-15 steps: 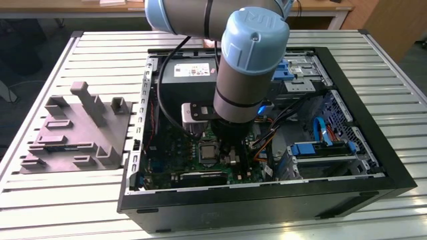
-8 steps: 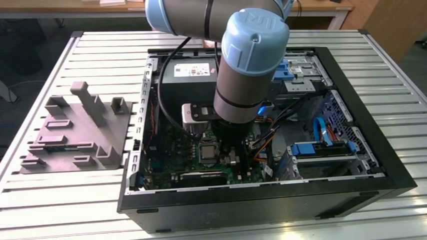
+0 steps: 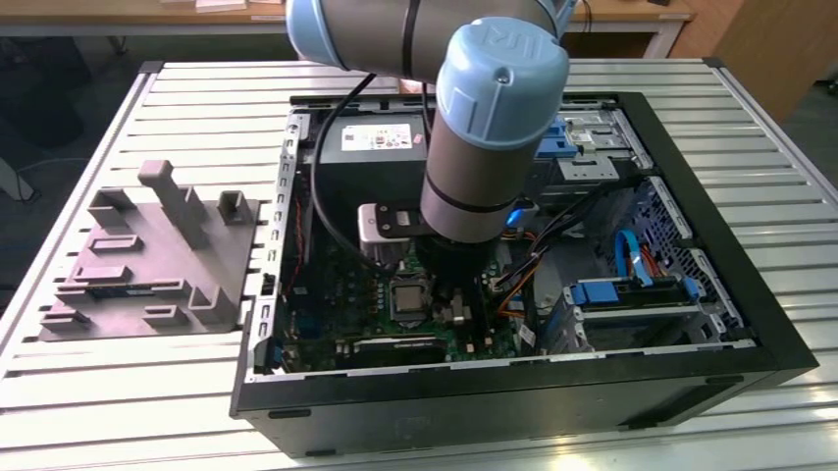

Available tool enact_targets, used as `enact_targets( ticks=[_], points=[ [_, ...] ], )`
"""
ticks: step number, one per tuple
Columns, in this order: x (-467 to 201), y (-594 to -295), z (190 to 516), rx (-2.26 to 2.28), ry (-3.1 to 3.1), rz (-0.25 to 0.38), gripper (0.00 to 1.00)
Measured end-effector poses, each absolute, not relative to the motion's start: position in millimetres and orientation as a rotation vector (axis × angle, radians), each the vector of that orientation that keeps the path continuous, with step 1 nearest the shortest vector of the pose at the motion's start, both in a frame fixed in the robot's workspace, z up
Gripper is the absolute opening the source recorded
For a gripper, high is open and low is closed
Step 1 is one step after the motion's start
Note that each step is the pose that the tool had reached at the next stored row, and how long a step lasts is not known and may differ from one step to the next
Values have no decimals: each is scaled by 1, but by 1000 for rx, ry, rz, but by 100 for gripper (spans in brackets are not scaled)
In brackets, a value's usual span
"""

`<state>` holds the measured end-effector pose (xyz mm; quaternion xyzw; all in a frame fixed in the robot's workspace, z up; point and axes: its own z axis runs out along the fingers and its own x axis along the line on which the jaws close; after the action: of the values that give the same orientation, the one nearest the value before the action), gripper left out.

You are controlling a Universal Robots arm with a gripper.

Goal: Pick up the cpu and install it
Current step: 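Install the first cpu locking lever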

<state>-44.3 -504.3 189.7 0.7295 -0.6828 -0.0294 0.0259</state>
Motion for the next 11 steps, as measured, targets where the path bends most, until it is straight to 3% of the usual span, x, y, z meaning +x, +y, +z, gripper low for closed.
enact_targets(
  ticks=[11],
  points=[
    [-41,-504,189,2256,-2110,-91,11]
  ],
)
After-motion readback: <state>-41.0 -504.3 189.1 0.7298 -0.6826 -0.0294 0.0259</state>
